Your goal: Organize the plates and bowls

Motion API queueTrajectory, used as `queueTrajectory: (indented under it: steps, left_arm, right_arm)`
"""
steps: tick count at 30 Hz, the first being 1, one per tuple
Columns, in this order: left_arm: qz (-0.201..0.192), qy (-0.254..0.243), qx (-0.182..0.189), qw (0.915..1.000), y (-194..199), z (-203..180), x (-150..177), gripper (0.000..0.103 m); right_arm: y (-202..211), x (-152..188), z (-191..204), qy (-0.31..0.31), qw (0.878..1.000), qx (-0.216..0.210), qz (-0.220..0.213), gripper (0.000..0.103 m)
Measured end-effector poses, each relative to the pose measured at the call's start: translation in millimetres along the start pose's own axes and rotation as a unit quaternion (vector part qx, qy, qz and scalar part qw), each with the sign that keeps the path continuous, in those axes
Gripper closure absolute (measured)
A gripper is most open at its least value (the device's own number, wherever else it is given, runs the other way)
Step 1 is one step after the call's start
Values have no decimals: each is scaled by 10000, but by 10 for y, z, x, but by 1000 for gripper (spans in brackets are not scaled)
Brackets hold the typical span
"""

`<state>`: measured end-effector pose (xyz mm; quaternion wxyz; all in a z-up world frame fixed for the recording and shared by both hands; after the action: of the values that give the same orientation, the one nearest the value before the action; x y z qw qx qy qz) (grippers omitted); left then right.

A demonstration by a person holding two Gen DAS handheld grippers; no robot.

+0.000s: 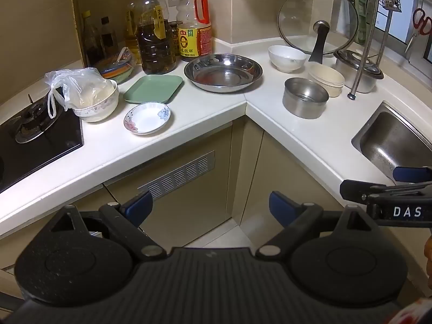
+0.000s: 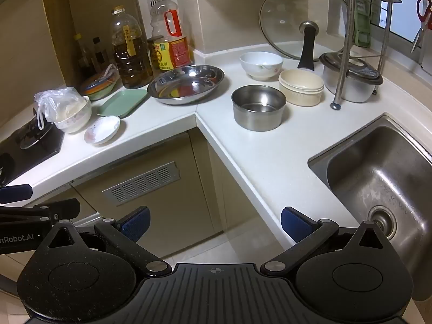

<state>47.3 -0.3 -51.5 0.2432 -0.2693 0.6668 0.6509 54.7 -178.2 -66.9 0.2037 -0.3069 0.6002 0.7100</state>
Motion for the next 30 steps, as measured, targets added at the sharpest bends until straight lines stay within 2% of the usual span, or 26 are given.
queueTrajectory:
  steps: [30]
  left_arm:
    - [-12,-31,-15,10000,-3,10,-2,11]
  right_arm:
    - [-12,-32,-28,-13,10000,-6,4,0]
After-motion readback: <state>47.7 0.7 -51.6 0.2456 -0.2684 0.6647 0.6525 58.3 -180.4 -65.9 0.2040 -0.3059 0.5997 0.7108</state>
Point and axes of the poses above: each gripper's, at about its wrist camera, not at the fingertips, and y roughly against the way its jaws point, z to its left, x to its underside, the point moved 7 cm from there along -y, roughly the way its jaws point, and after that the axes turned 5 degrees about y, right-handed, at the moved point
